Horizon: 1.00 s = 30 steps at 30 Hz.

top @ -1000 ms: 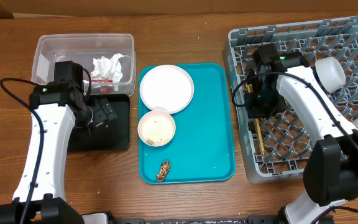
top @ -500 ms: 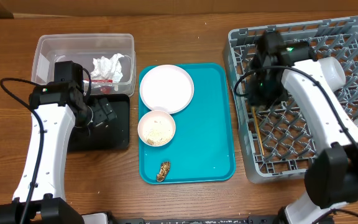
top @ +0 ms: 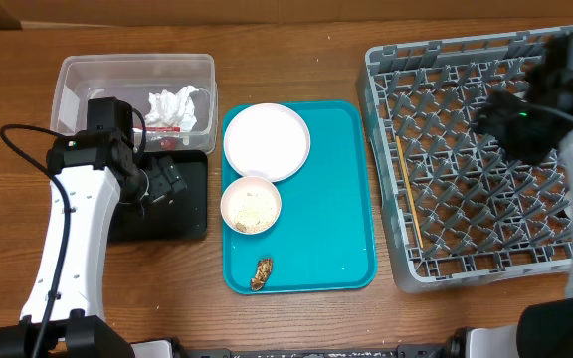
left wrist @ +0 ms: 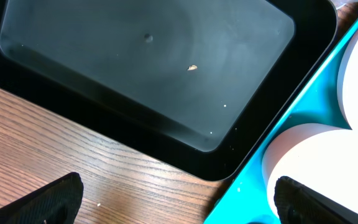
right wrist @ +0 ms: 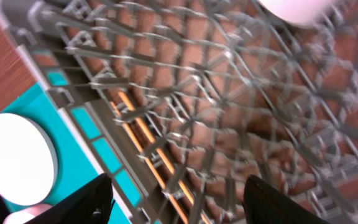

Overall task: Sort waste into correct bins and load items into the dishwasher
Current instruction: 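Carry the second chopstick into the dish rack and release it, then reach left gripper to the pink rice bowl and grasp its rim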

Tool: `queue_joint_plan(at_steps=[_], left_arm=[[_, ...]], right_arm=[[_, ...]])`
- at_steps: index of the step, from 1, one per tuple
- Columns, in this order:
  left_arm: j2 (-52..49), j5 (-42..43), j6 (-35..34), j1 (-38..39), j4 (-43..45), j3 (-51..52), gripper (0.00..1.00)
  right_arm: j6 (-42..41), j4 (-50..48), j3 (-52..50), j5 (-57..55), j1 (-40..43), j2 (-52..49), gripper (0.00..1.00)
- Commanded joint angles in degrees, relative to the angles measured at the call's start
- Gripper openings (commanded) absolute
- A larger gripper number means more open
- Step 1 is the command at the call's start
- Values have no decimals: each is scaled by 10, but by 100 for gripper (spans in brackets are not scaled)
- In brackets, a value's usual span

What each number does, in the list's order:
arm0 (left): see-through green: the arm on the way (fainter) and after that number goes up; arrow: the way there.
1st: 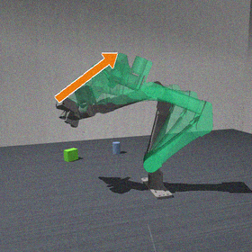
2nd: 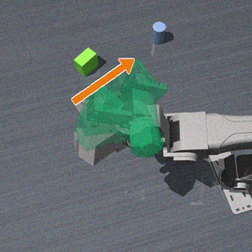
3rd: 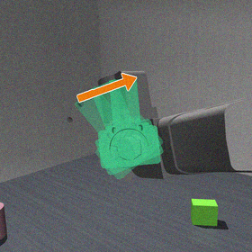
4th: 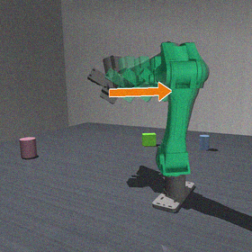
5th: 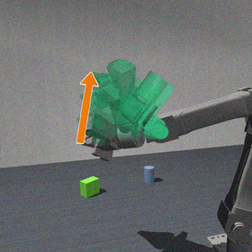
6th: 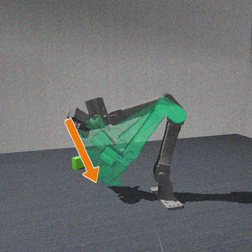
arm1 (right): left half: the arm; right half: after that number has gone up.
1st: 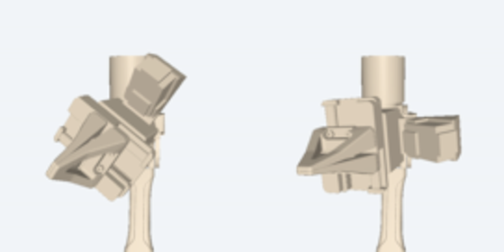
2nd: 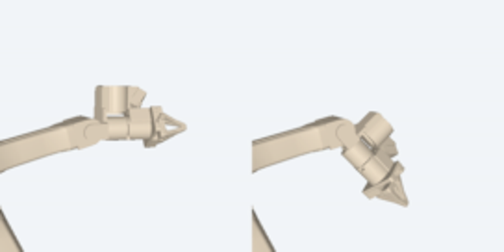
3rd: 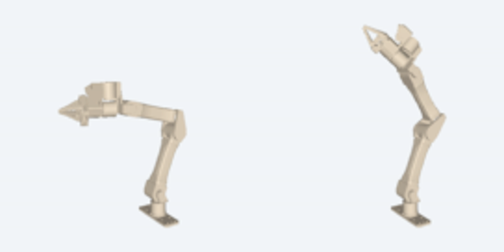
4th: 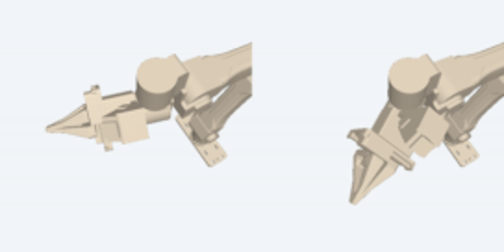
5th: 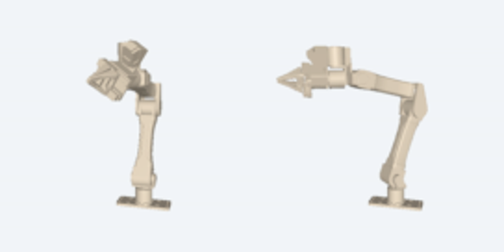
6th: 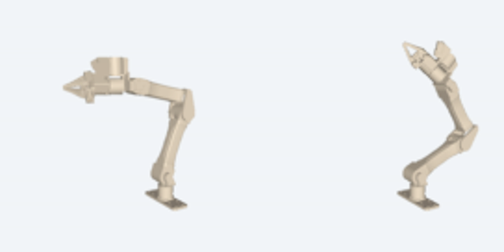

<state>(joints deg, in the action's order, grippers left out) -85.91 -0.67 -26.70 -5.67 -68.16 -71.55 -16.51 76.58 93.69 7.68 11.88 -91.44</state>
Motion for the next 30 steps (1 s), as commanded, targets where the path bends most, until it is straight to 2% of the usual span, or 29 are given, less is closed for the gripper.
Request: queue_joint_plan(at_steps=[1, 2, 3, 10, 13, 15, 17, 24, 30], left_arm=[[9, 2, -8, -2, -1, -6, 100], [9, 2, -8, -2, 0, -6, 100], [9, 2, -8, -2, 1, -6, 100], [9, 6, -8, -2, 16, -6, 100], [9, 69, 1, -2, 19, -6, 100], [9, 111, 33, 4, 30, -6, 100], [9, 112, 36, 16, 33, -6, 100], [9, 94, 35, 136, 49, -6, 100], [3, 24, 35, 273, 92, -6, 100]], right_arm=[[16, 21, 7, 59, 50, 7, 71], [36, 31, 7, 61, 60, 7, 78], [61, 46, 7, 58, 69, 7, 80], [80, 93, 0, 49, 81, 7, 88], [80, 94, 0, 49, 81, 7, 95], [80, 93, 0, 49, 81, 7, 96], [80, 93, 0, 49, 81, 7, 96], [80, 88, 0, 53, 81, 7, 96], [80, 89, 0, 53, 81, 7, 96]])
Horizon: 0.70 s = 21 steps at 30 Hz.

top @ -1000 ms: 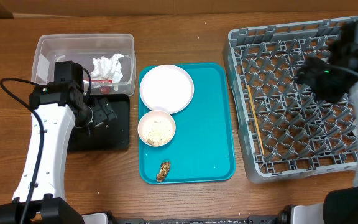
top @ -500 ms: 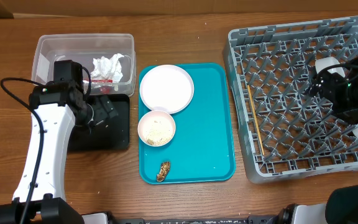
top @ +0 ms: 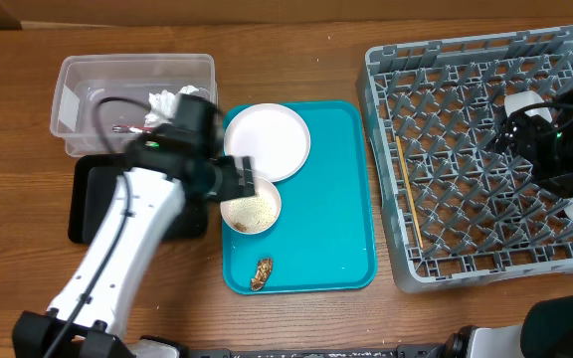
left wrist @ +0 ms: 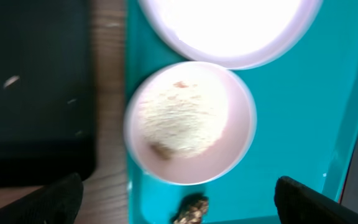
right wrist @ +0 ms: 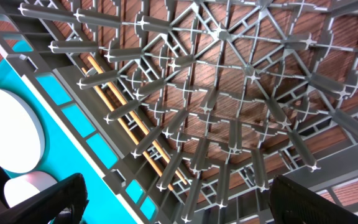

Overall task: Sort waste into correct bins and load items into the dishwasher
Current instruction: 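Reach left gripper to the pink rice bowl and grasp its rim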

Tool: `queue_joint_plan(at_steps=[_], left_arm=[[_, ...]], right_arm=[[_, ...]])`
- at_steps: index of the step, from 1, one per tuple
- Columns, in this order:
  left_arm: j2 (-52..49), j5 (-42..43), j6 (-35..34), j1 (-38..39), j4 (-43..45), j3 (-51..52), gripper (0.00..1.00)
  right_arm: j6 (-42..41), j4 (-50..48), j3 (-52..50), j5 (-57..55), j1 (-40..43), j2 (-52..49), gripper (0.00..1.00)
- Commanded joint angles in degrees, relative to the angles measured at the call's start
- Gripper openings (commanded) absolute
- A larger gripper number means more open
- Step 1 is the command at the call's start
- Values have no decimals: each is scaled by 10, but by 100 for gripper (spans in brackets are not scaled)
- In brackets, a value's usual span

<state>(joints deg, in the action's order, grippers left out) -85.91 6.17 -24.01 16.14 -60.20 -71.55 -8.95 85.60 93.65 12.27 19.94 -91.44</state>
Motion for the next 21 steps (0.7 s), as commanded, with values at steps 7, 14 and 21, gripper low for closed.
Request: queue_joint_plan(at_steps=[7, 14, 21], left_arm=[[-39, -99, 9, 161, 59, -6, 100], [-114, -100, 9, 176, 87, -6, 100], [-187, -93, 9, 176, 112, -6, 98]], right_arm=[[4, -2, 0, 7, 0, 7, 96], [4, -2, 0, 7, 0, 7, 96], [4, -2, 0, 7, 0, 7, 96]])
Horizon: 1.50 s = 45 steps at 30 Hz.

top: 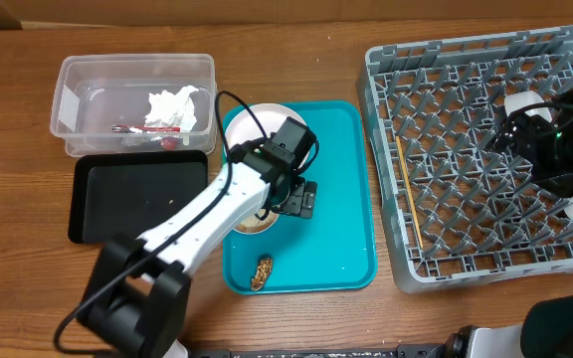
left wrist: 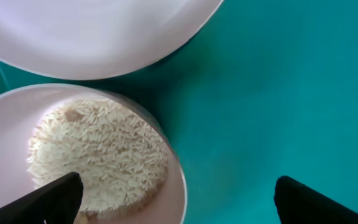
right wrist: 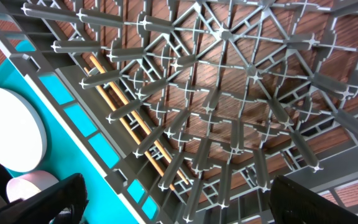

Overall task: Sort waste into correct bins and load items into the dishwasher
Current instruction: 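Reach left gripper to the pink rice bowl and grasp its rim, then tip the rice bowl over the black tray with left gripper to dump rice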

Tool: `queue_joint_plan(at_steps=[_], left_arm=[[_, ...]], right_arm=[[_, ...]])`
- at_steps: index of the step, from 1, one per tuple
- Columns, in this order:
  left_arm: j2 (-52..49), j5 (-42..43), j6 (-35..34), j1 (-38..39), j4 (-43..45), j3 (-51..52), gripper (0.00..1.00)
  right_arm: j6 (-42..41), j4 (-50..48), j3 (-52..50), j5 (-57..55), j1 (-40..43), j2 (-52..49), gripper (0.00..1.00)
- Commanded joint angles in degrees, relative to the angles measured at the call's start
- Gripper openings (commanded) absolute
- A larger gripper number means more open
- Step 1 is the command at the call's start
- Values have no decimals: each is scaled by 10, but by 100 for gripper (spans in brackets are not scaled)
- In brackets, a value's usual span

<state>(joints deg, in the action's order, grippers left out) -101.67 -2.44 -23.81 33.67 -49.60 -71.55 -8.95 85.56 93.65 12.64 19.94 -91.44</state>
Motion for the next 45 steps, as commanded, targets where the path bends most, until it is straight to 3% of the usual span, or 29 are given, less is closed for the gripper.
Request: queue_joint_plan(at_steps=[1, 2, 4, 5, 10, 12, 19, 28, 38, 45], left_arm=[[-35, -7, 7, 1, 8, -6, 93], [-43, -7, 7, 1, 11, -6, 87], [-56, -5, 7, 1, 14, -6, 66], [-61, -5, 7, 1, 14, -6, 46], [-62, -5, 7, 1, 15, -6, 19], [-62, -5, 7, 1, 14, -6, 4], [-61, -5, 7, 1, -12, -8, 4], [-45, -10, 6, -10, -123, -87, 4], [23, 26, -16, -120, -184, -105, 4], [60, 245, 158, -260, -192, -105, 4]], right_arm=[[4, -2, 0, 3, 0, 7, 96], [4, -2, 0, 3, 0, 7, 96], [4, -2, 0, 3, 0, 7, 96], [4, -2, 0, 3, 0, 7, 96], [4, -2, 0, 3, 0, 7, 96], [4, -2, 0, 3, 0, 7, 96], [4, -2, 0, 3, 0, 7, 96], [4, -2, 0, 3, 0, 7, 96], [4, -2, 0, 3, 0, 7, 96], [4, -1, 0, 3, 0, 7, 96]])
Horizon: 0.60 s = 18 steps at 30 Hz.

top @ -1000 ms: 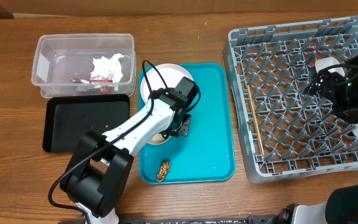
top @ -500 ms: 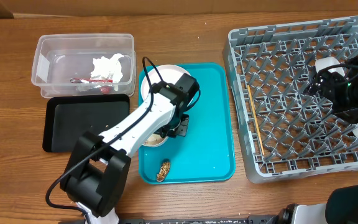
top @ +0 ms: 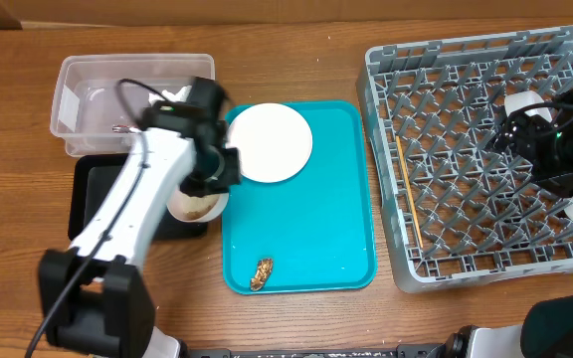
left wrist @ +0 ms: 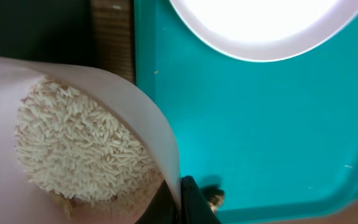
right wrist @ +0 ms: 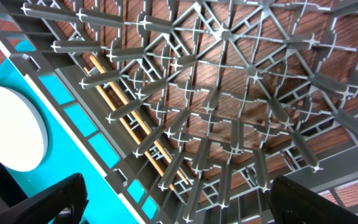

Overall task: Sort waste into correct bins and load items into the dishwasher
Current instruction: 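Tip the rice bowl over the black tray with left gripper to dump rice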

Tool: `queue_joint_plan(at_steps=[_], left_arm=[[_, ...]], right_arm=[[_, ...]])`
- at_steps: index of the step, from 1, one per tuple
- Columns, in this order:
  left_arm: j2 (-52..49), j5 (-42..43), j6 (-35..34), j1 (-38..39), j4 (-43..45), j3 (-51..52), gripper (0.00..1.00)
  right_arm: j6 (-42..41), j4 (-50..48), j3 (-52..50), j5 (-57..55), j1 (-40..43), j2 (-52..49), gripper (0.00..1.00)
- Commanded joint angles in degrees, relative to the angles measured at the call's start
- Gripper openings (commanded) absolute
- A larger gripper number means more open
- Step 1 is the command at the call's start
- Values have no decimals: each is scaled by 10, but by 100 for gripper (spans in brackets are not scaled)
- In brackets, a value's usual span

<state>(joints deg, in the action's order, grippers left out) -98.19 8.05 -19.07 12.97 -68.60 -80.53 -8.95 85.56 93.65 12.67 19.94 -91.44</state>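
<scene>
The pink bowl of rice (left wrist: 73, 143) hangs at the right edge of the black tray (top: 117, 199), just left of the teal tray (top: 336, 199). My left gripper (left wrist: 180, 186) is shut on its right rim; from overhead it (top: 217, 179) sits above the bowl (top: 195, 207). A white plate (top: 272, 142) lies at the teal tray's back. A brown food scrap (top: 262, 273) lies at its front. My right gripper (right wrist: 176, 211) hangs open and empty over the grey dish rack (top: 466, 70).
A clear bin (top: 78, 85) behind the black tray holds crumpled tissue (top: 172, 99) and a red-marked wrapper. Wooden chopsticks (right wrist: 135, 130) lie along the rack's left side. White cups (top: 523, 102) stand in the rack at the right. Bare wood surrounds the trays.
My left gripper was open at the bowl's right rim on the teal tray. It is now shut on that rim, and the bowl is off the tray, at the black tray's edge. The right arm is unmoved.
First my left gripper hung open over the black tray while the right one was above the rack. Then the left was over the rice bowl on the teal tray, then at its right rim. Now it holds the bowl beside the black tray.
</scene>
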Motion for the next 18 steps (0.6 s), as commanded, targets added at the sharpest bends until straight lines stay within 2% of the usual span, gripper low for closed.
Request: queue_joint_plan(at_steps=[1, 12, 18], left_arm=[[26, 183, 148, -81, -5, -15, 4], [23, 396, 323, -293, 8, 53, 4], [22, 541, 434, -389, 20, 112, 4]], right_arm=[[4, -1, 0, 3, 0, 7, 96], [4, 1, 0, 3, 0, 7, 96], [4, 1, 0, 3, 0, 7, 96]])
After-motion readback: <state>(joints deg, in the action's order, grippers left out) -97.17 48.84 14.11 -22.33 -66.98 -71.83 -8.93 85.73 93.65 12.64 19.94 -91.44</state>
